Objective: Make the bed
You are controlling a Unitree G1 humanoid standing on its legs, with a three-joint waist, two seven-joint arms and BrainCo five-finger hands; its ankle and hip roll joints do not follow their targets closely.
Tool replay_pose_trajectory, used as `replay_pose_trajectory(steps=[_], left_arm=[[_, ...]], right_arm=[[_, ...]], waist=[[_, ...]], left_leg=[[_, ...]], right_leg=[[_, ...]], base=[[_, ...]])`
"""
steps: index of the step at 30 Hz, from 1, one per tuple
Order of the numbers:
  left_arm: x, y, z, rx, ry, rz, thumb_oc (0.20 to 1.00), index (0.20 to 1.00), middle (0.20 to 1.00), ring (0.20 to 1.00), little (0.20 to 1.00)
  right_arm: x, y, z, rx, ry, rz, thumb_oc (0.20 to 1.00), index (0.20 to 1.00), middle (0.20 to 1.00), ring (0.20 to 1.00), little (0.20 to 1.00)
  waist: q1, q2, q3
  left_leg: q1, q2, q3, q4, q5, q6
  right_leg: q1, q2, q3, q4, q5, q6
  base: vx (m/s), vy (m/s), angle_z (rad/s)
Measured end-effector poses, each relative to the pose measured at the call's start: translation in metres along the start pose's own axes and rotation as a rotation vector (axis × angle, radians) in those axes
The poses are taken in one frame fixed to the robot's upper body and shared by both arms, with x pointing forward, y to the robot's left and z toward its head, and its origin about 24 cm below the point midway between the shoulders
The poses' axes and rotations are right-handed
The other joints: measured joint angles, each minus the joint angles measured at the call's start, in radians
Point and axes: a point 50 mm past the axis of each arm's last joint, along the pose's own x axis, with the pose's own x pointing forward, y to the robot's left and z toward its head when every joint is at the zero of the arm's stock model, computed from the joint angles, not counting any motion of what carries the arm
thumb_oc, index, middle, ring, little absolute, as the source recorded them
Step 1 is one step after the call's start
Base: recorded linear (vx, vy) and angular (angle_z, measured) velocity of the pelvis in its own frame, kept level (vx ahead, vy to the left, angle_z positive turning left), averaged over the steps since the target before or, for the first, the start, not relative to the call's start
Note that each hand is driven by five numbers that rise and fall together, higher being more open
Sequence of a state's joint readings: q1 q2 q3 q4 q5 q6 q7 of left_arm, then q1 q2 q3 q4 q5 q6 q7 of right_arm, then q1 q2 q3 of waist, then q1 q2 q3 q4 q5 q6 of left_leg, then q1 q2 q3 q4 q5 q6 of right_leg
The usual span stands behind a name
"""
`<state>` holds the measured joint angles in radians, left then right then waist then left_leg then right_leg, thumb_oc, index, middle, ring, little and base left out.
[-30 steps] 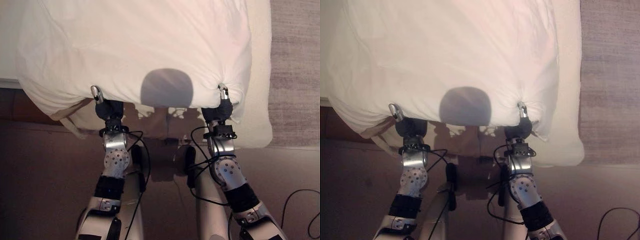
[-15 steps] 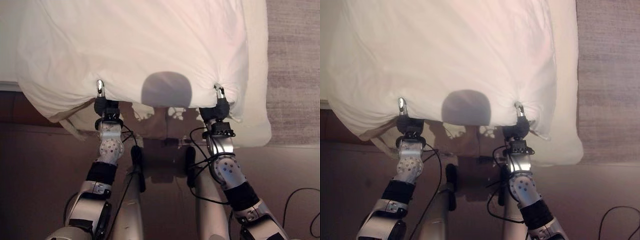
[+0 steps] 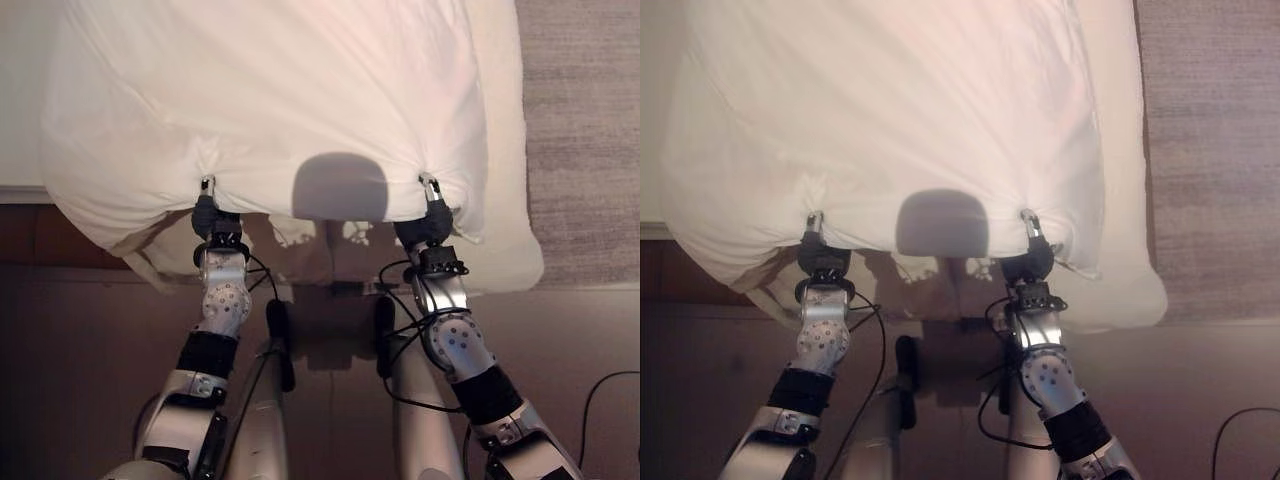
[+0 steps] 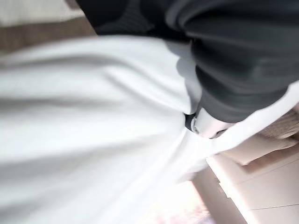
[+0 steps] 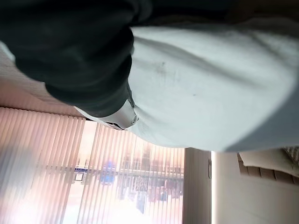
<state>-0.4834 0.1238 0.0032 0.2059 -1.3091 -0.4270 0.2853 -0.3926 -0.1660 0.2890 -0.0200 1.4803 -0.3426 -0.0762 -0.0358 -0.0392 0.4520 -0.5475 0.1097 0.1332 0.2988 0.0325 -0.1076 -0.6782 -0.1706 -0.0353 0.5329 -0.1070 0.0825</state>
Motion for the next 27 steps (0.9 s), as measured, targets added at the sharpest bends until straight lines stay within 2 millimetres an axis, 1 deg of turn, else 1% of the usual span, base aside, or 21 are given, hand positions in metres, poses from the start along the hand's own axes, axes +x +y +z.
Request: replay_pose_trajectory(steps=[2,4,7,8,9,11,12,13,14,15,17,18,19,20,21,22,23,24,25,26,27], left_arm=[[-0.007,0.008,-0.001,-0.019,-0.003,0.027,0.2,0.2,0.2,0.2,0.2],[-0.015,0.018,-0.002,-0.03,-0.002,0.057,0.2,0.2,0.2,0.2,0.2],[-0.019,0.017,-0.003,-0.052,-0.002,0.052,0.2,0.2,0.2,0.2,0.2],[-0.018,0.016,-0.002,-0.048,-0.007,0.045,0.2,0.2,0.2,0.2,0.2],[-0.017,0.016,0.0,-0.044,-0.013,0.041,0.2,0.2,0.2,0.2,0.2],[-0.017,0.014,0.0,-0.049,-0.026,0.03,0.2,0.2,0.2,0.2,0.2],[-0.016,0.013,0.0,-0.05,-0.027,0.023,0.2,0.2,0.2,0.2,0.2],[-0.016,0.011,-0.001,-0.051,-0.025,0.01,0.2,0.2,0.2,0.2,0.2],[-0.015,0.007,-0.003,-0.056,-0.019,-0.006,0.2,0.2,0.2,0.2,0.2],[-0.017,0.005,-0.008,-0.055,-0.001,-0.022,0.2,0.2,0.2,0.2,0.2],[-0.02,0.006,-0.014,-0.047,0.027,-0.036,0.2,0.2,0.2,0.2,0.2],[-0.021,0.013,-0.015,-0.025,0.034,-0.036,0.2,0.2,0.2,0.2,0.2],[-0.021,0.016,-0.013,-0.014,0.028,-0.036,0.2,0.2,0.2,0.2,0.2],[-0.022,0.02,-0.01,-0.001,0.022,-0.03,0.2,0.2,0.2,0.2,0.2],[-0.022,0.022,-0.009,0.001,0.02,-0.026,0.2,0.2,0.2,0.2,0.2],[-0.022,0.02,-0.009,-0.005,0.013,-0.036,0.2,0.2,0.2,0.2,0.2],[-0.021,0.022,-0.005,0.0,0.0,-0.032,0.2,0.2,0.2,0.2,0.2],[-0.022,0.023,-0.006,-0.005,0.001,-0.029,0.2,0.2,0.2,0.2,0.2],[-0.023,0.026,-0.003,0.006,-0.002,-0.025,0.2,0.2,0.2,0.2,0.2],[-0.024,0.026,-0.005,0.008,0.006,-0.026,0.2,0.2,0.2,0.2,0.2],[-0.029,0.031,-0.007,0.03,0.017,-0.014,0.2,0.2,0.2,0.2,0.2]], right_arm=[[-0.002,-0.006,0.001,-0.035,-0.002,-0.023,0.2,0.2,0.2,0.2,0.2],[-0.003,-0.014,0.001,-0.064,0.0,-0.052,0.2,0.2,0.2,0.2,0.2],[-0.005,-0.02,0.002,-0.081,-0.001,-0.076,0.2,0.2,0.2,0.2,0.2],[-0.005,-0.022,0.001,-0.089,-0.001,-0.092,0.2,0.2,0.2,0.2,0.2],[-0.005,-0.025,0.0,-0.105,0.001,-0.104,0.2,0.2,0.2,0.2,0.2],[-0.006,-0.03,-0.001,-0.115,0.004,-0.126,0.2,0.2,0.2,0.2,0.2],[-0.006,-0.031,-0.001,-0.112,0.002,-0.128,0.2,0.2,0.2,0.2,0.2],[-0.005,-0.03,0.003,-0.113,-0.01,-0.123,0.2,0.2,0.2,0.2,0.2],[-0.004,-0.03,0.005,-0.114,-0.019,-0.119,0.2,0.2,0.2,0.2,0.2],[-0.005,-0.031,0.008,-0.11,-0.036,-0.126,0.2,0.2,0.2,0.2,0.2],[-0.008,-0.036,0.014,-0.109,-0.063,-0.138,0.2,0.2,0.2,0.2,0.2],[-0.01,-0.043,0.014,-0.121,-0.056,-0.163,0.2,0.2,0.2,0.2,0.2],[-0.009,-0.043,0.011,-0.122,-0.046,-0.163,0.2,0.2,0.2,0.2,0.2],[-0.01,-0.042,0.009,-0.124,-0.031,-0.155,0.2,0.2,0.2,0.2,0.2],[-0.011,-0.042,0.007,-0.125,-0.026,-0.148,0.2,0.2,0.2,0.2,0.2],[-0.012,-0.041,0.006,-0.118,-0.025,-0.141,0.2,0.2,0.2,0.2,0.2],[-0.012,-0.04,0.002,-0.104,-0.022,-0.137,0.2,0.2,0.2,0.2,0.2],[-0.012,-0.04,0.001,-0.104,-0.02,-0.131,0.2,0.2,0.2,0.2,0.2],[-0.013,-0.04,0.001,-0.105,-0.016,-0.131,0.2,0.2,0.2,0.2,0.2],[-0.015,-0.043,0.002,-0.11,-0.018,-0.13,0.2,0.2,0.2,0.2,0.2],[-0.019,-0.047,0.004,-0.117,-0.016,-0.14,0.2,0.2,0.2,0.2,0.2]], waist=[[0.027,-0.001,0.0],[0.038,-0.001,0.0],[0.029,-0.006,0.001],[0.051,-0.013,0.004],[0.051,-0.015,0.006],[0.048,-0.022,0.01],[0.05,-0.024,0.01],[0.05,-0.029,0.012],[0.048,-0.033,0.015],[0.047,-0.039,0.018],[0.035,-0.043,0.021],[0.028,-0.042,0.022],[0.028,-0.04,0.021],[0.054,-0.039,0.024],[0.054,-0.042,0.023],[0.054,-0.038,0.022],[0.062,-0.035,0.022],[0.062,-0.031,0.025],[0.066,-0.031,0.024],[0.062,-0.032,0.024],[0.039,-0.032,0.023]], left_leg=[[0.016,-0.009,-0.058,0.019,-0.003,-0.004],[0.038,-0.01,-0.129,0.018,-0.009,-0.012],[0.066,0.023,-0.141,-0.044,-0.007,-0.021],[0.069,0.028,-0.178,-0.046,-0.012,-0.016],[0.087,0.04,-0.21,-0.058,-0.014,-0.009],[0.106,0.047,-0.248,-0.081,-0.025,-0.055],[0.098,0.051,-0.264,-0.076,-0.027,-0.056],[0.098,0.053,-0.278,-0.077,-0.043,-0.058],[0.089,0.049,-0.258,-0.064,-0.045,-0.075],[0.061,0.023,-0.221,-0.008,-0.052,-0.077],[0.04,-0.038,-0.195,0.07,-0.084,-0.04],[0.036,-0.067,-0.161,0.128,-0.115,-0.004],[0.019,-0.071,-0.143,0.171,-0.134,0.024],[0.033,-0.075,-0.115,0.167,-0.176,0.072],[0.036,-0.076,-0.088,0.17,-0.168,0.054],[0.029,-0.094,-0.051,0.177,-0.172,0.084],[0.028,-0.112,-0.047,0.172,-0.17,0.1],[0.029,-0.124,-0.071,0.166,-0.166,0.108],[0.031,-0.134,-0.095,0.136,-0.154,0.117],[0.042,-0.148,-0.093,0.107,-0.131,0.124],[0.069,-0.182,-0.108,0.041,-0.085,0.132]], right_leg=[[0.01,0.0,-0.002,0.032,-0.024,-0.01],[0.021,0.009,0.008,0.066,-0.045,-0.017],[0.031,0.01,0.013,0.071,-0.06,-0.026],[0.033,0.017,0.026,0.061,-0.049,-0.031],[0.037,0.032,0.031,0.062,-0.042,-0.024],[0.053,0.031,0.058,0.041,-0.037,-0.008],[0.055,0.031,0.063,0.03,-0.029,-0.003],[0.051,0.034,0.081,0.021,-0.018,0.015],[0.051,0.023,0.084,0.018,-0.015,0.024],[0.05,-0.007,0.084,0.004,-0.003,0.043],[0.067,-0.053,0.101,-0.051,0.039,0.085],[0.095,-0.087,0.083,-0.108,0.094,0.1],[0.109,-0.095,0.078,-0.142,0.129,0.097],[0.112,-0.11,0.036,-0.189,0.193,0.078],[0.114,-0.123,0.038,-0.208,0.203,0.064],[0.132,-0.098,0.014,-0.206,0.181,0.068],[0.127,-0.048,0.015,-0.182,0.138,0.07],[0.107,-0.007,0.042,-0.133,0.086,0.069],[0.075,0.085,0.07,-0.002,-0.005,0.052],[0.068,0.127,0.051,0.034,-0.039,0.029],[0.095,0.211,0.071,-0.004,-0.063,-0.045]], base=[[0.04,-0.039,0.01],[0.04,0.026,-0.06],[0.06,0.279,0.22],[0.04,0.397,-0.24],[0.04,0.478,-0.39],[-0.02,0.685,-0.11],[-0.06,0.636,0.02],[-0.04,0.459,-0.05],[-0.06,0.711,-0.02],[-0.02,0.775,0.04],[-0.02,0.994,-0.18],[-0.07,1.025,-0.41],[-0.08,0.682,-0.92],[-0.06,0.359,-0.98],[-0.05,0.316,-0.98],[-0.05,0.436,-0.61],[-0.04,0.371,-0.47],[-0.01,0.296,-0.44],[-0.01,0.176,-0.1],[0.0,0.101,0.32],[0.02,0.041,0.57]])
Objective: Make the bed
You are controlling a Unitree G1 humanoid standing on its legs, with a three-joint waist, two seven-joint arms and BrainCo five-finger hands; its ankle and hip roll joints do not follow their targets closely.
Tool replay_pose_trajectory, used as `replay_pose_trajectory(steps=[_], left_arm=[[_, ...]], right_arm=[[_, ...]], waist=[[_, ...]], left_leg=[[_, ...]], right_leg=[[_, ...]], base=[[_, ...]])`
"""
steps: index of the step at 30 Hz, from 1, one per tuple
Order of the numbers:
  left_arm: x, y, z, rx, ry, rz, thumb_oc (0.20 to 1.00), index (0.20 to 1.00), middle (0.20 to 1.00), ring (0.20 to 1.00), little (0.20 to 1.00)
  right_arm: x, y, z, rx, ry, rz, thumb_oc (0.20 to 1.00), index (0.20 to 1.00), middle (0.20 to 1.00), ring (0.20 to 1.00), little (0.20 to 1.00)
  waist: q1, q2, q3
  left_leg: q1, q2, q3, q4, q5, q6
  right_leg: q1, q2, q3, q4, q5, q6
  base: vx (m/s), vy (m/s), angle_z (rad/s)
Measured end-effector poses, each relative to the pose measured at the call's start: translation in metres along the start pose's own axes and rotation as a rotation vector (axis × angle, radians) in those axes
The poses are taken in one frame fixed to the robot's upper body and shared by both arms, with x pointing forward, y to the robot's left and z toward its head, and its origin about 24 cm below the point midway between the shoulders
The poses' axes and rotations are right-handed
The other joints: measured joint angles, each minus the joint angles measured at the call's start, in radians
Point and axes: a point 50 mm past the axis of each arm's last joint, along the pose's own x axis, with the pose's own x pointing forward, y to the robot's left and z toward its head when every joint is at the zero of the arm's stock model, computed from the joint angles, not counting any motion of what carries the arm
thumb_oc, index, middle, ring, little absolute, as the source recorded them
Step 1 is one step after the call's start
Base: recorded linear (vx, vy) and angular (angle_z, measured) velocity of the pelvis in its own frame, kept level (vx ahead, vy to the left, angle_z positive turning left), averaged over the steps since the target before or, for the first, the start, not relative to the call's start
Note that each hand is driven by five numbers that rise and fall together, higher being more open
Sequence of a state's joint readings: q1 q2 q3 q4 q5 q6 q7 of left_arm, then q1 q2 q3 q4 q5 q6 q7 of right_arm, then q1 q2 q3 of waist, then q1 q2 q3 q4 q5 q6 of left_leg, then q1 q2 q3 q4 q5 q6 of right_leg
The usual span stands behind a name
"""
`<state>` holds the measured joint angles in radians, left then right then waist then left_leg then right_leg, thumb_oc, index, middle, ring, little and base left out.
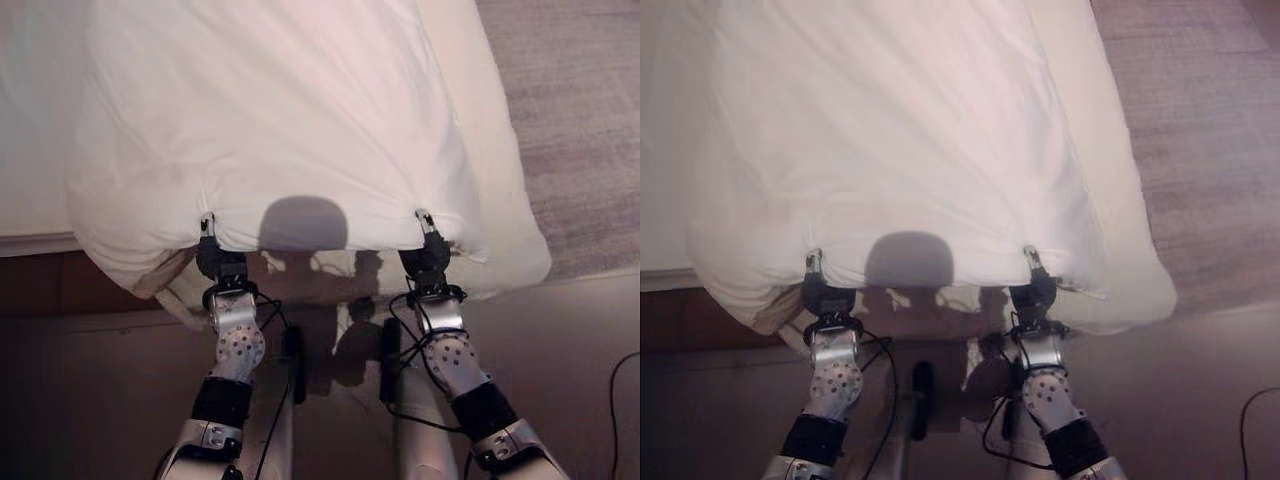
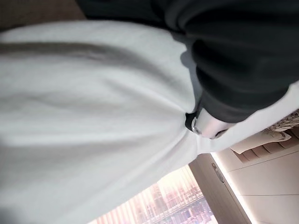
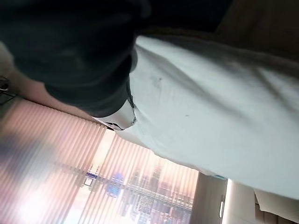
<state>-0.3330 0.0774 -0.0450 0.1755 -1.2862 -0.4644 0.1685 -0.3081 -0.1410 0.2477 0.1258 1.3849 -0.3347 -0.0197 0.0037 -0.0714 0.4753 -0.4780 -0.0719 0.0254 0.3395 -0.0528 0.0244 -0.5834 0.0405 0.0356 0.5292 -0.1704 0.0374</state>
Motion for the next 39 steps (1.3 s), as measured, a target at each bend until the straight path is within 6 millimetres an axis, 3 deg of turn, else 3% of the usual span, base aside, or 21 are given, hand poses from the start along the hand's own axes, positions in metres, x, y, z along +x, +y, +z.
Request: replay_pose_trajectory(steps=[2,4,10,12,13,14,16,18,20,23,25,26,27,28,29,30,31,34,36,38,39], left_arm=[[-0.004,0.0,0.0,0.016,0.007,-0.012,0.2,0.2,0.2,0.2,0.2],[-0.006,0.001,-0.001,0.023,0.026,-0.005,0.2,0.2,0.2,0.2,0.2],[-0.014,0.004,-0.003,0.026,0.049,0.003,0.2,0.2,0.2,0.2,0.2],[-0.014,0.002,-0.008,0.026,0.071,0.004,0.2,0.2,0.2,0.2,0.2],[-0.013,-0.001,-0.014,0.018,0.094,0.004,0.2,0.2,0.2,0.2,0.2],[-0.014,-0.001,-0.015,0.011,0.096,0.006,0.2,0.2,0.2,0.2,0.2],[-0.014,-0.001,-0.015,0.011,0.092,0.01,0.2,0.2,0.2,0.2,0.2],[-0.013,-0.002,-0.014,0.004,0.086,0.009,0.2,0.2,0.2,0.2,0.2],[-0.011,-0.006,-0.016,0.013,0.089,-0.001,0.2,0.2,0.2,0.2,0.2],[-0.012,-0.003,-0.02,0.031,0.092,0.022,0.2,0.2,0.2,0.2,0.2],[-0.016,0.007,-0.027,0.046,0.117,0.063,0.2,0.2,0.2,0.2,0.2],[-0.019,0.01,-0.032,0.034,0.126,0.082,0.2,0.2,0.2,0.2,0.2],[-0.02,0.013,-0.035,0.048,0.137,0.091,0.2,0.2,0.2,0.2,0.2],[-0.021,0.009,-0.055,0.049,0.209,0.093,0.2,0.2,0.2,0.2,0.2],[-0.025,0.009,-0.058,0.049,0.224,0.088,0.2,0.2,0.2,0.2,0.2],[-0.026,0.01,-0.06,0.056,0.233,0.082,0.2,0.2,0.2,0.2,0.2],[-0.027,0.013,-0.059,0.058,0.233,0.092,0.2,0.2,0.2,0.2,0.2],[-0.023,0.017,-0.045,0.122,0.218,0.056,0.2,0.2,0.2,0.2,0.2],[-0.022,0.023,-0.039,0.175,0.207,0.051,0.2,0.2,0.2,0.2,0.2],[-0.022,0.025,-0.036,0.172,0.197,0.058,0.2,0.2,0.2,0.2,0.2],[-0.023,0.029,-0.034,0.18,0.195,0.071,0.2,0.2,0.2,0.2,0.2]], right_arm=[[-0.003,-0.005,0.003,-0.018,0.0,-0.001,0.2,0.2,0.2,0.2,0.2],[-0.005,-0.009,0.006,-0.032,0.0,-0.01,0.2,0.2,0.2,0.2,0.2],[-0.009,-0.019,0.007,-0.072,-0.001,-0.039,0.2,0.2,0.2,0.2,0.2],[-0.006,-0.022,0.011,-0.094,-0.011,-0.048,0.2,0.2,0.2,0.2,0.2],[-0.008,-0.033,0.015,-0.119,-0.013,-0.092,0.2,0.2,0.2,0.2,0.2],[-0.008,-0.034,0.016,-0.125,-0.011,-0.097,0.2,0.2,0.2,0.2,0.2],[-0.006,-0.032,0.016,-0.13,-0.011,-0.089,0.2,0.2,0.2,0.2,0.2],[-0.006,-0.03,0.017,-0.145,-0.012,-0.08,0.2,0.2,0.2,0.2,0.2],[-0.005,-0.031,0.022,-0.162,-0.025,-0.084,0.2,0.2,0.2,0.2,0.2],[-0.006,-0.035,0.022,-0.164,-0.026,-0.108,0.2,0.2,0.2,0.2,0.2],[-0.01,-0.041,0.025,-0.175,-0.034,-0.133,0.2,0.2,0.2,0.2,0.2],[-0.013,-0.045,0.026,-0.181,-0.034,-0.156,0.2,0.2,0.2,0.2,0.2],[-0.014,-0.048,0.029,-0.189,-0.045,-0.164,0.2,0.2,0.2,0.2,0.2],[-0.02,-0.054,0.043,-0.207,-0.086,-0.195,0.2,0.2,0.2,0.2,0.2],[-0.022,-0.058,0.048,-0.216,-0.098,-0.215,0.2,0.2,0.2,0.2,0.2],[-0.025,-0.057,0.047,-0.197,-0.114,-0.217,0.2,0.2,0.2,0.2,0.2],[-0.025,-0.055,0.049,-0.195,-0.121,-0.207,0.2,0.2,0.2,0.2,0.2],[-0.025,-0.059,0.034,-0.176,-0.085,-0.229,0.2,0.2,0.2,0.2,0.2],[-0.029,-0.063,0.025,-0.146,-0.074,-0.248,0.2,0.2,0.2,0.2,0.2],[-0.03,-0.067,0.021,-0.146,-0.053,-0.252,0.2,0.2,0.2,0.2,0.2],[-0.031,-0.069,0.019,-0.148,-0.043,-0.254,0.2,0.2,0.2,0.2,0.2]], waist=[[-0.012,0.004,0.0],[-0.012,0.005,0.0],[-0.012,0.024,-0.006],[-0.016,0.037,-0.002],[-0.012,0.032,-0.005],[-0.007,0.036,-0.007],[0.009,0.041,-0.014],[0.009,0.046,-0.02],[0.002,0.043,-0.027],[-0.005,0.045,-0.032],[-0.015,0.073,-0.058],[-0.014,0.092,-0.094],[-0.019,0.098,-0.094],[-0.033,0.101,-0.095],[-0.046,0.1,-0.095],[-0.054,0.093,-0.098],[-0.051,0.094,-0.099],[-0.039,0.094,-0.102],[-0.051,0.093,-0.106],[-0.038,0.085,-0.108],[-0.043,0.084,-0.108]], left_leg=[[0.018,-0.02,-0.004,-0.077,0.042,0.006],[0.036,-0.031,-0.023,-0.112,0.065,0.011],[0.064,-0.038,-0.03,-0.153,0.089,0.002],[0.015,-0.058,-0.036,-0.053,0.098,-0.064],[-0.015,-0.088,-0.073,0.018,0.137,-0.137],[-0.011,-0.097,-0.09,0.02,0.146,-0.147],[-0.025,-0.071,-0.082,0.08,0.081,-0.123],[0.0,0.037,-0.116,0.082,0.028,-0.123],[0.031,0.171,-0.296,-0.024,0.012,-0.162],[0.08,0.313,-0.259,-0.17,0.017,-0.155],[0.082,0.315,-0.166,-0.169,0.019,-0.154],[0.071,0.287,-0.146,-0.149,0.033,-0.128],[0.069,0.268,-0.138,-0.132,0.029,-0.178],[0.025,0.216,-0.1,-0.09,0.075,-0.202],[0.026,0.186,-0.082,-0.088,0.061,-0.189],[0.008,0.116,-0.041,-0.038,0.035,-0.118],[0.013,0.101,-0.018,-0.044,0.028,-0.1],[-0.009,0.063,0.081,0.048,-0.04,-0.016],[-0.001,0.051,0.073,0.026,-0.024,0.01],[0.027,0.039,0.086,-0.041,0.017,0.036],[0.067,0.032,0.099,-0.117,0.052,0.047]], right_leg=[[0.028,0.033,0.027,-0.057,0.047,-0.07],[0.043,0.041,0.072,-0.068,0.054,-0.074],[0.069,0.024,0.058,-0.096,0.053,-0.073],[0.072,0.008,0.051,-0.077,0.054,-0.083],[0.087,-0.028,0.056,-0.075,0.045,-0.099],[0.094,-0.029,0.063,-0.079,0.045,-0.101],[0.102,-0.07,0.018,-0.114,0.064,-0.118],[0.101,-0.077,-0.011,-0.128,0.08,-0.121],[0.088,-0.066,-0.03,-0.12,0.084,-0.114],[0.074,-0.062,-0.012,-0.075,0.057,-0.091],[0.053,-0.095,-0.041,-0.058,0.054,-0.057],[0.017,-0.097,-0.041,-0.046,0.055,-0.027],[0.012,-0.121,-0.053,-0.043,0.06,-0.015],[0.018,-0.211,-0.094,-0.027,0.052,0.024],[0.028,-0.237,-0.079,-0.035,0.052,0.053],[0.06,-0.306,-0.041,-0.114,0.094,0.111],[0.075,-0.328,-0.042,-0.137,0.112,0.122],[0.159,-0.384,-0.138,-0.32,0.25,0.038],[0.176,-0.356,-0.12,-0.321,0.238,0.055],[0.158,-0.256,-0.124,-0.273,0.174,0.09],[0.155,-0.177,-0.128,-0.257,0.121,0.057]], base=[[0.04,0.033,0.42],[0.01,0.014,0.24],[-0.05,-0.024,0.14],[-0.06,-0.031,0.38],[-0.03,-0.029,0.37],[-0.01,-0.007,0.15],[0.02,0.075,-0.11],[0.03,0.254,-0.01],[0.02,0.398,0.33],[-0.01,0.342,0.14],[-0.06,0.583,-0.14],[0.0,0.668,-0.09],[0.0,0.909,0.5],[0.04,0.727,0.9],[0.04,0.754,1.1],[0.03,0.516,0.42],[0.05,0.652,-0.01],[0.04,0.628,-0.36],[0.03,0.422,-0.03],[0.02,0.268,-0.17],[0.02,0.135,-0.1]])
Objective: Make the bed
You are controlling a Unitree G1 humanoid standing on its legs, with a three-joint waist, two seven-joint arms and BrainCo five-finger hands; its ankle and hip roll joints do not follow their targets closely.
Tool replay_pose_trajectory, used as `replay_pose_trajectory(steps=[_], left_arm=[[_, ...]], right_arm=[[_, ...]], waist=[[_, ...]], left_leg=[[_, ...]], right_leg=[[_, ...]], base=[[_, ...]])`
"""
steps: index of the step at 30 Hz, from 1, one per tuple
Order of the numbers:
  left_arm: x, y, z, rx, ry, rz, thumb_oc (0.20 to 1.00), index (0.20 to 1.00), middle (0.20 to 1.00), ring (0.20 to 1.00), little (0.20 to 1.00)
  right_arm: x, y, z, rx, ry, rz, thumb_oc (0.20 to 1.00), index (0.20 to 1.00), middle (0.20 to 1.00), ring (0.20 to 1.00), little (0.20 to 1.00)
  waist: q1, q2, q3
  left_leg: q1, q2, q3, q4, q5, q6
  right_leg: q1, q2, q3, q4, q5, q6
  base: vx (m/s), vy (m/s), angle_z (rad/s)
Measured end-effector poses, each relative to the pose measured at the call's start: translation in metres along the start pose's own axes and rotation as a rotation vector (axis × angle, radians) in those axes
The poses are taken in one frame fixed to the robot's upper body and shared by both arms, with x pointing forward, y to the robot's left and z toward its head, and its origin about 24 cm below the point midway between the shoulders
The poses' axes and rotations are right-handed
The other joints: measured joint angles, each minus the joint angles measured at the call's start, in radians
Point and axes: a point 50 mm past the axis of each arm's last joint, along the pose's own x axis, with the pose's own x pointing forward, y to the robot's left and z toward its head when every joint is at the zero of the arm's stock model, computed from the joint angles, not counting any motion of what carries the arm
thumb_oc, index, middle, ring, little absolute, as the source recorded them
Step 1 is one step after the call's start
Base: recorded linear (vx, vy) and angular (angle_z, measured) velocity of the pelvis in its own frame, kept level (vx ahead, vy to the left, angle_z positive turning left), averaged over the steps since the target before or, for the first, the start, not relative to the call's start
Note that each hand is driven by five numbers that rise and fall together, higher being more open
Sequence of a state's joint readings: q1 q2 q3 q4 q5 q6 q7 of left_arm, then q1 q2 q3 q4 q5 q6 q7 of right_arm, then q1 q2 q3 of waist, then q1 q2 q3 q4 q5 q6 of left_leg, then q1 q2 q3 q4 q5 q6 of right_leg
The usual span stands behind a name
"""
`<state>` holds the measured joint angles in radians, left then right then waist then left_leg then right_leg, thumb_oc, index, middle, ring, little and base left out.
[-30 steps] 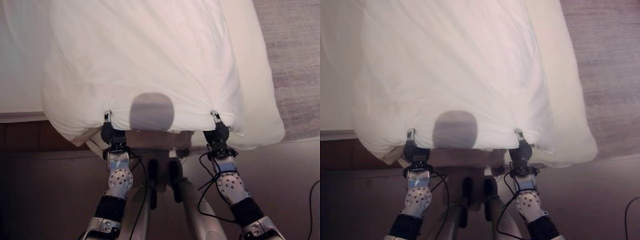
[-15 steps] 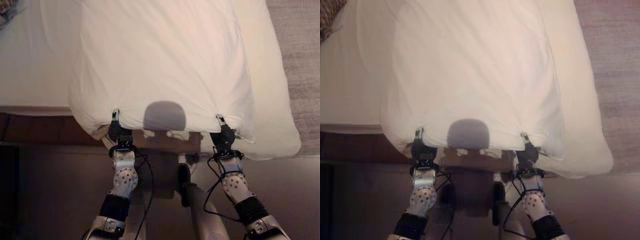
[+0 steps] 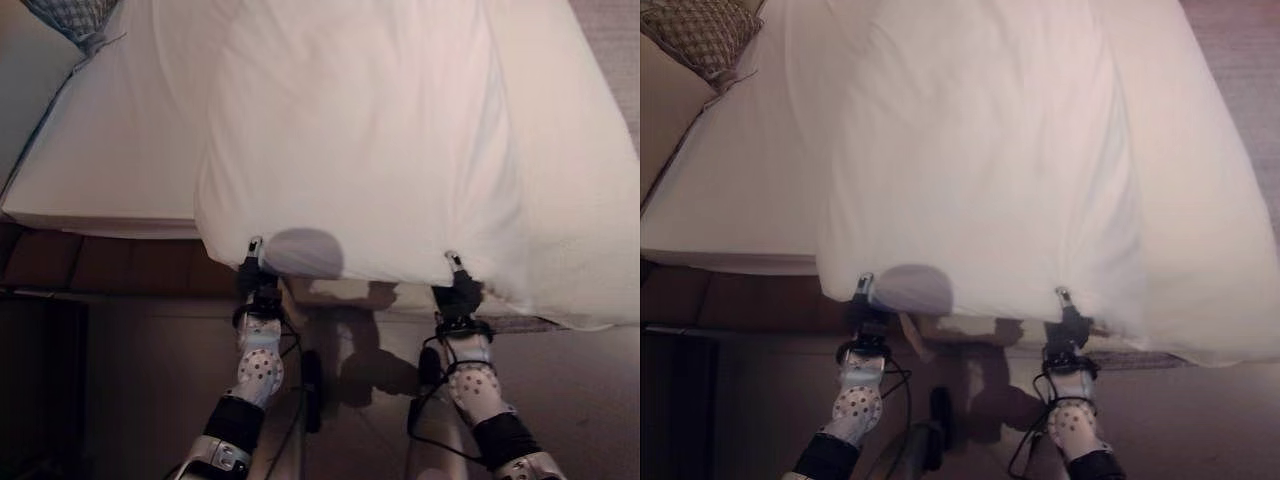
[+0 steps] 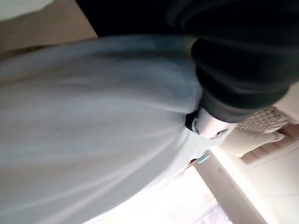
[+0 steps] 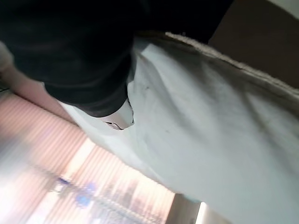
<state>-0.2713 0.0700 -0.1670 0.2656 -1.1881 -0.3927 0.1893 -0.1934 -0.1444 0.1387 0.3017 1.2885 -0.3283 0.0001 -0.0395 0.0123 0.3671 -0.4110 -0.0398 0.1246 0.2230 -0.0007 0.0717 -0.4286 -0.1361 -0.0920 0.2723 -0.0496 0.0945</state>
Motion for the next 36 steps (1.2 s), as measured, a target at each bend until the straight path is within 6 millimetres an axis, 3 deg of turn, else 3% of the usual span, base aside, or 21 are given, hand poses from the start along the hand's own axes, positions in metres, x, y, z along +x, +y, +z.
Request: replay_pose_trajectory(steps=[1,5,9,10,11,14,15,16,19,20,21,22,23,24,26,27,29,31,32,33,36], left_arm=[[-0.002,0.003,-0.001,-0.003,0.001,0.01,0.2,0.2,0.2,0.2,0.2],[-0.007,0.007,-0.002,0.031,0.004,0.02,0.2,0.2,0.2,0.2,0.2],[-0.006,0.006,-0.003,0.041,0.019,0.024,0.2,0.2,0.2,0.2,0.2],[-0.007,0.009,-0.005,0.045,0.032,0.035,0.2,0.2,0.2,0.2,0.2],[-0.007,0.007,-0.005,0.046,0.034,0.031,0.2,0.2,0.2,0.2,0.2],[-0.011,0.011,-0.006,0.033,0.033,0.054,0.2,0.2,0.2,0.2,0.2],[-0.012,0.013,-0.007,0.035,0.038,0.061,0.2,0.2,0.2,0.2,0.2],[-0.011,0.007,-0.013,0.024,0.059,0.048,0.2,0.2,0.2,0.2,0.2],[-0.01,0.008,-0.011,0.017,0.047,0.061,0.2,0.2,0.2,0.2,0.2],[-0.007,0.006,-0.005,0.02,0.027,0.058,0.2,0.2,0.2,0.2,0.2],[-0.006,0.007,-0.002,0.018,0.016,0.062,0.2,0.2,0.2,0.2,0.2],[-0.006,0.007,-0.003,0.011,0.016,0.071,0.2,0.2,0.2,0.2,0.2],[-0.006,0.006,-0.002,0.007,0.01,0.07,0.2,0.2,0.2,0.2,0.2],[-0.005,0.005,0.0,0.026,-0.005,0.068,0.2,0.2,0.2,0.2,0.2],[-0.006,0.008,0.002,0.037,-0.017,0.079,0.2,0.2,0.2,0.2,0.2],[-0.006,0.011,0.0,0.041,-0.011,0.093,0.2,0.2,0.2,0.2,0.2],[-0.007,0.014,-0.001,0.044,-0.008,0.111,0.2,0.2,0.2,0.2,0.2],[-0.009,0.016,-0.002,0.038,-0.009,0.127,0.2,0.2,0.2,0.2,0.2],[-0.007,0.013,-0.009,0.034,0.008,0.13,0.2,0.2,0.2,0.2,0.2],[-0.01,0.01,-0.021,0.026,0.04,0.137,0.2,0.2,0.2,0.2,0.2],[-0.012,0.01,-0.028,0.05,0.057,0.146,0.2,0.2,0.2,0.2,0.2]], right_arm=[[0.001,0.001,0.0,0.0,-0.001,0.006,0.2,0.2,0.2,0.2,0.2],[-0.001,-0.004,0.0,-0.01,0.003,0.003,0.2,0.2,0.2,0.2,0.2],[-0.001,-0.007,0.001,-0.017,0.006,-0.011,0.2,0.2,0.2,0.2,0.2],[-0.006,-0.013,0.0,-0.02,0.011,-0.028,0.2,0.2,0.2,0.2,0.2],[-0.007,-0.014,0.0,-0.02,0.012,-0.028,0.2,0.2,0.2,0.2,0.2],[-0.007,-0.014,0.0,-0.023,0.017,-0.018,0.2,0.2,0.2,0.2,0.2],[-0.005,-0.012,0.001,-0.025,0.013,-0.012,0.2,0.2,0.2,0.2,0.2],[-0.007,-0.019,0.005,-0.036,0.006,-0.032,0.2,0.2,0.2,0.2,0.2],[-0.004,-0.019,0.002,-0.042,0.019,-0.039,0.2,0.2,0.2,0.2,0.2],[0.001,-0.011,-0.001,-0.039,0.026,-0.009,0.2,0.2,0.2,0.2,0.2],[0.001,-0.01,-0.002,-0.039,0.032,-0.007,0.2,0.2,0.2,0.2,0.2],[0.001,-0.009,0.0,-0.047,0.03,0.003,0.2,0.2,0.2,0.2,0.2],[0.002,-0.008,-0.001,-0.046,0.032,0.004,0.2,0.2,0.2,0.2,0.2],[0.002,-0.007,-0.003,-0.046,0.037,0.005,0.2,0.2,0.2,0.2,0.2],[0.003,-0.007,-0.004,-0.048,0.044,0.007,0.2,0.2,0.2,0.2,0.2],[0.003,-0.006,-0.004,-0.047,0.041,0.006,0.2,0.2,0.2,0.2,0.2],[0.003,-0.008,-0.004,-0.048,0.043,-0.002,0.2,0.2,0.2,0.2,0.2],[0.003,-0.009,-0.004,-0.053,0.043,-0.011,0.2,0.2,0.2,0.2,0.2],[0.003,-0.012,0.002,-0.061,0.028,-0.024,0.2,0.2,0.2,0.2,0.2],[0.001,-0.019,0.01,-0.073,0.008,-0.05,0.2,0.2,0.2,0.2,0.2],[0.001,-0.027,0.012,-0.079,-0.003,-0.092,0.2,0.2,0.2,0.2,0.2]], waist=[[-0.002,0.0,0.0],[-0.008,-0.008,-0.001],[-0.033,-0.007,0.001],[-0.034,-0.009,-0.001],[-0.034,-0.011,-0.002],[-0.033,0.016,0.002],[-0.031,0.02,0.002],[-0.026,0.016,0.004],[-0.018,0.014,0.006],[-0.016,-0.006,0.015],[-0.005,-0.012,0.018],[-0.008,-0.018,0.023],[-0.004,-0.014,0.022],[0.005,-0.024,0.028],[0.008,-0.034,0.034],[0.003,-0.037,0.037],[0.007,-0.035,0.036],[0.006,-0.022,0.039],[-0.003,-0.022,0.046],[0.001,-0.009,0.04],[-0.015,-0.01,0.04]], left_leg=[[0.014,-0.003,0.006,-0.022,0.007,0.004],[0.071,-0.027,0.03,-0.113,0.029,0.015],[0.076,-0.035,-0.018,-0.113,0.032,0.012],[0.091,-0.041,-0.028,-0.113,0.03,0.005],[0.096,-0.048,-0.03,-0.111,0.027,0.0],[0.085,-0.029,-0.021,-0.109,0.038,-0.039],[0.065,-0.028,-0.021,-0.072,0.038,-0.069],[0.005,-0.04,-0.019,0.042,0.045,-0.136],[0.011,-0.026,-0.058,0.068,0.054,-0.153],[-0.013,-0.017,-0.129,0.102,0.025,-0.136],[-0.006,-0.002,-0.154,0.076,0.021,-0.14],[-0.013,0.057,-0.188,0.055,0.014,-0.155],[-0.015,0.074,-0.209,0.043,0.014,-0.151],[-0.022,0.155,-0.268,0.001,0.013,-0.161],[-0.016,0.224,-0.274,-0.068,0.013,-0.163],[-0.018,0.263,-0.281,-0.13,0.013,-0.165],[0.001,0.282,-0.234,-0.19,0.013,-0.166],[0.014,0.269,-0.186,-0.152,0.024,-0.15],[-0.032,0.222,-0.155,-0.063,0.06,-0.173],[-0.034,0.196,-0.12,-0.041,0.063,-0.22],[-0.063,0.098,-0.072,0.024,0.031,-0.139]], right_leg=[[-0.002,0.03,0.008,-0.001,-0.004,-0.027],[0.034,0.068,0.031,-0.062,0.033,-0.029],[-0.029,0.08,0.115,0.083,-0.032,-0.005],[-0.025,0.092,0.14,0.06,-0.043,-0.005],[-0.021,0.094,0.139,0.045,-0.03,-0.044],[-0.012,0.104,0.113,0.034,-0.012,-0.082],[-0.013,0.111,0.106,0.043,-0.013,-0.087],[-0.006,0.093,0.091,0.04,-0.018,-0.108],[0.008,0.08,0.113,0.043,-0.023,-0.135],[0.006,0.085,0.139,0.037,-0.027,-0.144],[0.005,0.093,0.147,0.038,-0.015,-0.155],[-0.011,0.103,0.153,0.06,-0.02,-0.154],[-0.024,0.11,0.152,0.069,-0.024,-0.156],[-0.038,0.135,0.16,0.086,-0.026,-0.147],[-0.052,0.154,0.161,0.102,-0.03,-0.153],[-0.061,0.155,0.168,0.114,-0.038,-0.135],[-0.063,0.15,0.171,0.118,-0.042,-0.111],[-0.065,0.13,0.141,0.133,-0.054,-0.083],[-0.069,0.066,0.109,0.141,-0.059,-0.047],[-0.068,0.021,0.099,0.142,-0.065,-0.008],[-0.05,-0.105,0.107,0.1,-0.05,0.057]], base=[[0.03,0.174,-0.2],[0.04,0.077,-0.2],[0.01,0.01,0.31],[-0.03,-0.035,0.41],[-0.02,-0.046,0.28],[-0.03,-0.076,0.07],[-0.05,-0.11,0.55],[-0.01,-0.049,0.4],[0.06,0.017,-0.08],[0.03,0.044,-0.31],[0.06,0.135,-0.41],[0.06,0.132,-0.35],[0.08,0.208,-0.34],[0.07,0.234,-0.3],[0.11,0.4,-0.21],[0.11,0.489,-0.13],[0.06,0.474,-0.23],[0.08,0.674,-0.21],[0.14,0.814,0.0],[0.13,0.474,0.21],[0.15,0.667,0.16]])
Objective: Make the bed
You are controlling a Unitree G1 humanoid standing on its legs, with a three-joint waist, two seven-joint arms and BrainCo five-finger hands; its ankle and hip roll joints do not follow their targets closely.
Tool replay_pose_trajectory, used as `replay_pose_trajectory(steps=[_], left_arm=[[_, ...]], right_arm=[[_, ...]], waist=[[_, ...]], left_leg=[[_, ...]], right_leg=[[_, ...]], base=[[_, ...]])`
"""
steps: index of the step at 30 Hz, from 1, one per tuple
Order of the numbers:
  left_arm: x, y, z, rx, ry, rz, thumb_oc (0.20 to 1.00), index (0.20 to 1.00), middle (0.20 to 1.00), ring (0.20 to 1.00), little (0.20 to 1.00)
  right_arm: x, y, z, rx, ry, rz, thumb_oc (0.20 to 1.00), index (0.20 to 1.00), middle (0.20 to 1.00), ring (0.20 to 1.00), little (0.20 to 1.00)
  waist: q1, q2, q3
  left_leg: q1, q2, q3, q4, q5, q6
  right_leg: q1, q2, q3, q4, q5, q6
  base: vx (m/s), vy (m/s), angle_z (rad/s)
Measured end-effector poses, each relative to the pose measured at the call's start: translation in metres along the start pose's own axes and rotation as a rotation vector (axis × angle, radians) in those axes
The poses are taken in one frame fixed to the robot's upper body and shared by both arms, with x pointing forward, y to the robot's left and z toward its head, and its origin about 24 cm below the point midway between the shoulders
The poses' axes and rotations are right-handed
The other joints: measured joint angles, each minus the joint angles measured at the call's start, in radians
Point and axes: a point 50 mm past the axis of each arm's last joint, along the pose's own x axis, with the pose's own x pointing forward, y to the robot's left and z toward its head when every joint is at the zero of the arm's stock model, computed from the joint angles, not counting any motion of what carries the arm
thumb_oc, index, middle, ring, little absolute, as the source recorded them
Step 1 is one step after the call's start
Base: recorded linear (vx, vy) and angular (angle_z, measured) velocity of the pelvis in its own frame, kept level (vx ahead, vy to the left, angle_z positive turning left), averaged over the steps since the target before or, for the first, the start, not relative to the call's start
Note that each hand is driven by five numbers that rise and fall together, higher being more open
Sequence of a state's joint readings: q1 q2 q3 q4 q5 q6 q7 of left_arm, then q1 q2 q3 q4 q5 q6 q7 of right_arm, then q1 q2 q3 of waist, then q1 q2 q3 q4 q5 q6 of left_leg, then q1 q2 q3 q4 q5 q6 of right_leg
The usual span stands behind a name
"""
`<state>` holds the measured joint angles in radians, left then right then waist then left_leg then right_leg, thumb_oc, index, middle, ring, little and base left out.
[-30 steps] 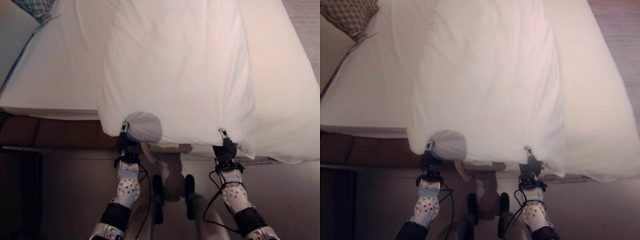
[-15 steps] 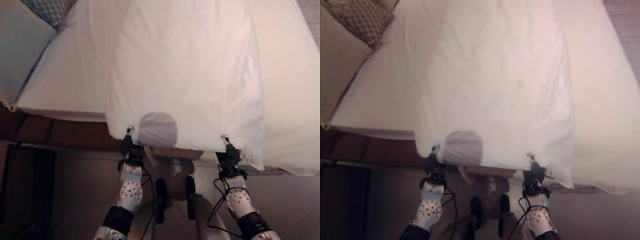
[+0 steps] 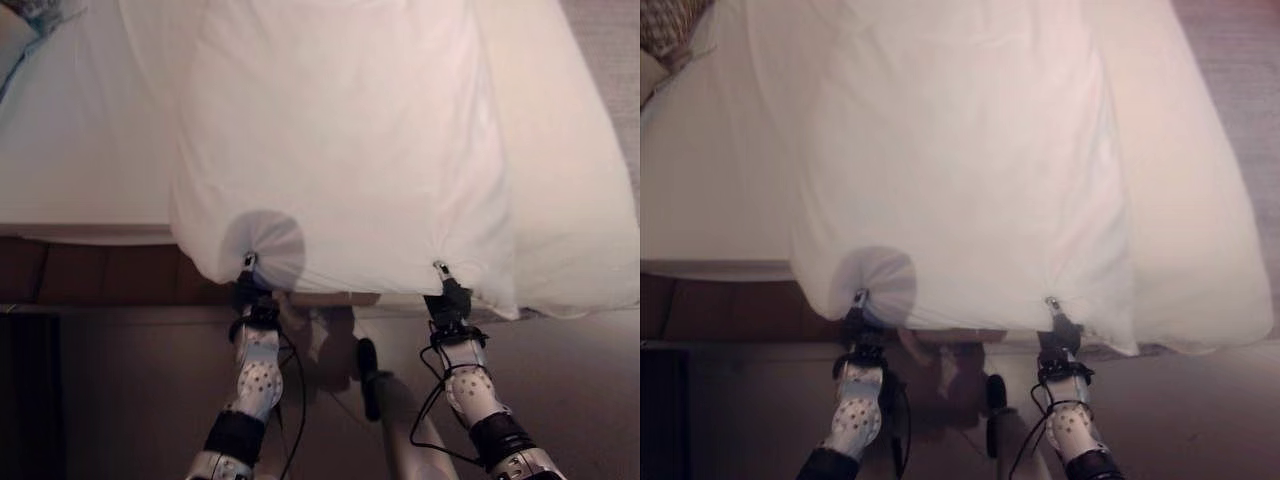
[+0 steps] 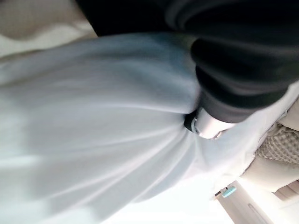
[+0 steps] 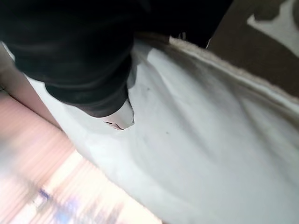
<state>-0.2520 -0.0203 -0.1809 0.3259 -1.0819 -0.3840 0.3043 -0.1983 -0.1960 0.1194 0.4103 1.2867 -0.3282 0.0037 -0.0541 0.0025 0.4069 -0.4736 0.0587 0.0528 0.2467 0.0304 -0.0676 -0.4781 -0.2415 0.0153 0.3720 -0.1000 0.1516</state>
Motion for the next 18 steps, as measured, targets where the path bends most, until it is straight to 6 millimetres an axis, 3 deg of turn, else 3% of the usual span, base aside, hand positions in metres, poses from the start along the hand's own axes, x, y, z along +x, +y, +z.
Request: replay_pose_trajectory(steps=[1,2,3,4,5,6,7,14,18], left_arm=[[0.001,0.005,0.002,0.034,-0.005,0.013,0.2,0.2,0.2,0.2,0.2],[0.001,0.009,0.004,0.053,-0.014,0.017,0.2,0.2,0.2,0.2,0.2],[0.001,0.009,0.007,0.074,-0.025,0.014,0.2,0.2,0.2,0.2,0.2],[0.003,0.011,0.008,0.079,-0.038,0.027,0.2,0.2,0.2,0.2,0.2],[0.005,0.008,0.009,0.076,-0.043,0.026,0.2,0.2,0.2,0.2,0.2],[0.006,0.009,0.01,0.076,-0.063,0.046,0.2,0.2,0.2,0.2,0.2],[0.008,0.012,0.007,0.085,-0.059,0.077,0.2,0.2,0.2,0.2,0.2],[0.014,0.032,0.006,0.128,-0.062,0.19,0.2,0.2,0.2,0.2,0.2],[0.017,0.047,-0.006,0.131,-0.026,0.3,0.2,0.2,0.2,0.2,0.2]], right_arm=[[0.003,0.001,-0.003,-0.005,0.01,-0.005,0.2,0.2,0.2,0.2,0.2],[0.005,0.002,-0.005,-0.008,0.022,-0.004,0.2,0.2,0.2,0.2,0.2],[0.006,0.002,-0.009,-0.012,0.039,-0.003,0.2,0.2,0.2,0.2,0.2],[0.007,0.001,-0.011,-0.017,0.049,-0.005,0.2,0.2,0.2,0.2,0.2],[0.007,0.001,-0.012,-0.018,0.055,-0.008,0.2,0.2,0.2,0.2,0.2],[0.011,0.004,-0.015,-0.018,0.066,0.001,0.2,0.2,0.2,0.2,0.2],[0.012,0.001,-0.017,-0.026,0.073,-0.01,0.2,0.2,0.2,0.2,0.2],[0.014,-0.01,-0.033,-0.135,0.168,-0.022,0.2,0.2,0.2,0.2,0.2],[0.016,-0.02,-0.037,-0.193,0.207,-0.062,0.2,0.2,0.2,0.2,0.2]], waist=[[0.02,0.002,-0.001],[0.049,0.006,-0.002],[0.042,0.007,-0.003],[0.04,0.011,-0.001],[0.045,0.012,-0.001],[0.041,0.019,0.002],[0.021,0.031,0.003],[0.016,0.028,0.002],[0.012,0.04,-0.005]], left_leg=[[0.0,-0.011,0.06,0.029,-0.023,0.024],[-0.006,-0.011,0.073,0.041,-0.058,0.04],[-0.001,-0.035,0.078,0.046,-0.061,0.054],[0.014,-0.057,0.045,0.01,-0.036,0.066],[0.024,-0.061,0.013,-0.018,-0.023,0.062],[0.035,-0.07,-0.003,-0.052,-0.01,0.068],[0.051,-0.077,-0.008,-0.084,0.012,0.075],[0.074,-0.083,0.007,-0.103,0.021,0.074],[0.083,-0.057,0.003,-0.148,0.055,0.042]], right_leg=[[0.0,-0.029,-0.058,-0.068,0.075,-0.018],[0.02,-0.037,-0.099,-0.105,0.104,-0.032],[0.048,-0.051,-0.113,-0.152,0.123,-0.04],[0.037,-0.025,-0.079,-0.11,0.073,-0.015],[0.039,0.002,-0.065,-0.112,0.048,-0.026],[0.053,0.077,-0.043,-0.118,0.031,-0.014],[0.085,0.099,-0.012,-0.143,0.037,-0.027],[0.075,0.096,0.002,-0.095,0.01,-0.029],[0.068,0.128,-0.014,-0.097,0.01,-0.042]], base=[[0.06,0.519,-0.75],[0.02,0.407,-1.02],[0.07,0.476,-0.63],[0.07,0.32,-0.36],[0.09,0.263,-0.12],[0.06,0.107,0.09],[0.07,0.136,0.2],[0.0,-0.001,0.02],[0.0,-0.07,0.0]])
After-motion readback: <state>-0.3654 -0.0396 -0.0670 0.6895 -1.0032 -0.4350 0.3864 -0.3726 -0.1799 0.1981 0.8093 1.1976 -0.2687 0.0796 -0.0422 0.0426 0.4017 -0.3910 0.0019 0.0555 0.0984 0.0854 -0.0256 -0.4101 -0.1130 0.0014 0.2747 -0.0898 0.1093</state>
